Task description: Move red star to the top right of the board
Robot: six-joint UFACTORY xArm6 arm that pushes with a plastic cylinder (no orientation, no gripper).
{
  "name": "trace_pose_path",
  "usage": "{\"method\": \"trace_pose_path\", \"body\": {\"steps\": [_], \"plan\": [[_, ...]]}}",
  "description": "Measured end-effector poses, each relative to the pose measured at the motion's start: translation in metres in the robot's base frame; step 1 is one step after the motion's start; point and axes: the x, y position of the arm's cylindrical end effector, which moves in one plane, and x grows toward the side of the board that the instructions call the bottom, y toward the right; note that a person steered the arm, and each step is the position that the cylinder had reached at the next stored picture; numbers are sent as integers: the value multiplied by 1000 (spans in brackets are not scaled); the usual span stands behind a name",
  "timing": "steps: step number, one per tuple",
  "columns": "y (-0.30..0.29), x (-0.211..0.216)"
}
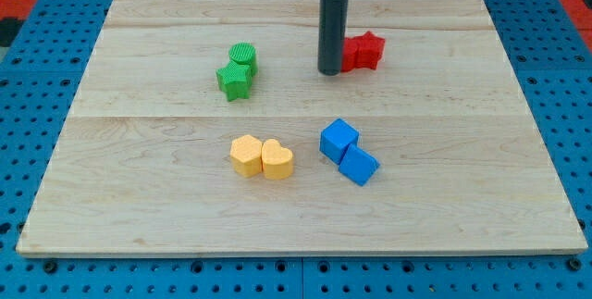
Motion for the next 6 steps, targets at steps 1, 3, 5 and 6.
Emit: {"method": "trace_pose_path", "body": {"steps": [1, 3, 5, 6], "plan": [[27, -21], [57, -12], [131, -52], [141, -23]]}}
